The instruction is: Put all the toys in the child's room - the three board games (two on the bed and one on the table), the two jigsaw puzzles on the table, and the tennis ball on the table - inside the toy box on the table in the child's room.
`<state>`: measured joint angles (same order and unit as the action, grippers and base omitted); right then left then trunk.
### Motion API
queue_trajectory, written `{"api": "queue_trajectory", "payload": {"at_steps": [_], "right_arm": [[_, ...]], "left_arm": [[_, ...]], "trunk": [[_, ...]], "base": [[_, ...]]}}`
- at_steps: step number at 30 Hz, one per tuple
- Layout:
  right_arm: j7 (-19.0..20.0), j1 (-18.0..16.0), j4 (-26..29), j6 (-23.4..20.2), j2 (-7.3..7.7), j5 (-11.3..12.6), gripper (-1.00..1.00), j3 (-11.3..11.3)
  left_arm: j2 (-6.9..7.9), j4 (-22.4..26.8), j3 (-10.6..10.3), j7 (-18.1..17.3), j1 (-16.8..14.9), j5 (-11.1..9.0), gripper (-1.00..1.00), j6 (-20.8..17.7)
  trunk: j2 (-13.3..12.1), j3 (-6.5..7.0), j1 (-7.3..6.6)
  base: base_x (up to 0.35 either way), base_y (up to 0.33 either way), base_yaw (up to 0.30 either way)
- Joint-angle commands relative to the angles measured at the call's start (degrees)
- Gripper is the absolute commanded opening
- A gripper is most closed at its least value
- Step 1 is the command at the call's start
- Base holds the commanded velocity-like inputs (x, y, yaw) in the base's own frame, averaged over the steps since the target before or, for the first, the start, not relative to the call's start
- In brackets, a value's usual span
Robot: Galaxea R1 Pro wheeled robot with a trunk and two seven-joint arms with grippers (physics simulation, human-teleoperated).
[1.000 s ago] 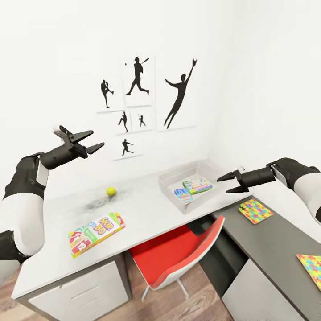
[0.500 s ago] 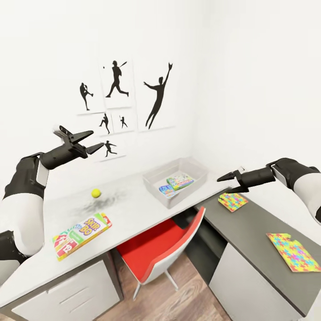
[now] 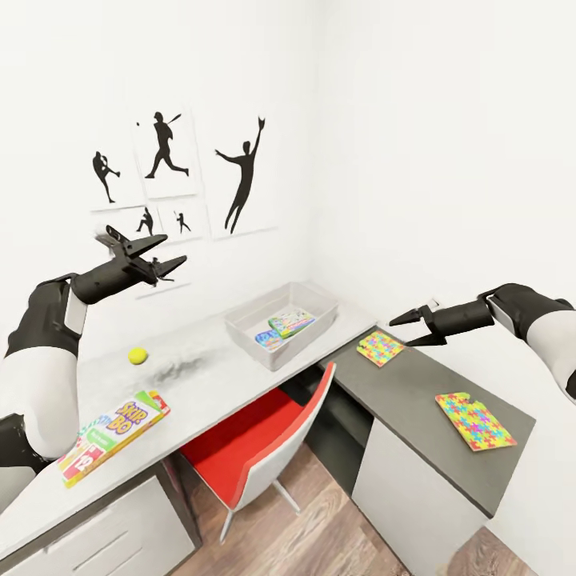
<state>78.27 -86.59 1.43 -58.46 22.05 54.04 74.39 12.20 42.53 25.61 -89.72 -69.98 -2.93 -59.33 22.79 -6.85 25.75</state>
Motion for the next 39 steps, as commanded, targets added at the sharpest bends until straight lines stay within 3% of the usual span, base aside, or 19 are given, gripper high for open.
{"api": "queue_trajectory", "payload": {"at_steps": [1, 39], "right_arm": [[0.24, -0.07, 0.07, -0.34, 0.03, 0.27, 1.0, 0.49], [0.31, -0.07, -0.04, -0.34, 0.19, 0.28, 1.0, 0.46]], "left_arm": [[0.01, -0.02, 0.03, -0.29, -0.04, 0.12, 1.0, -0.61], [0.02, 0.01, -0.03, -0.29, 0.02, 0.12, 1.0, -0.59]], "trunk": [[0.13, -0.1, 0.04], [0.13, 0.93, 0.04]], "base": [[-0.005, 0.0, -0.272], [-0.015, 0.0, -0.274]]}}
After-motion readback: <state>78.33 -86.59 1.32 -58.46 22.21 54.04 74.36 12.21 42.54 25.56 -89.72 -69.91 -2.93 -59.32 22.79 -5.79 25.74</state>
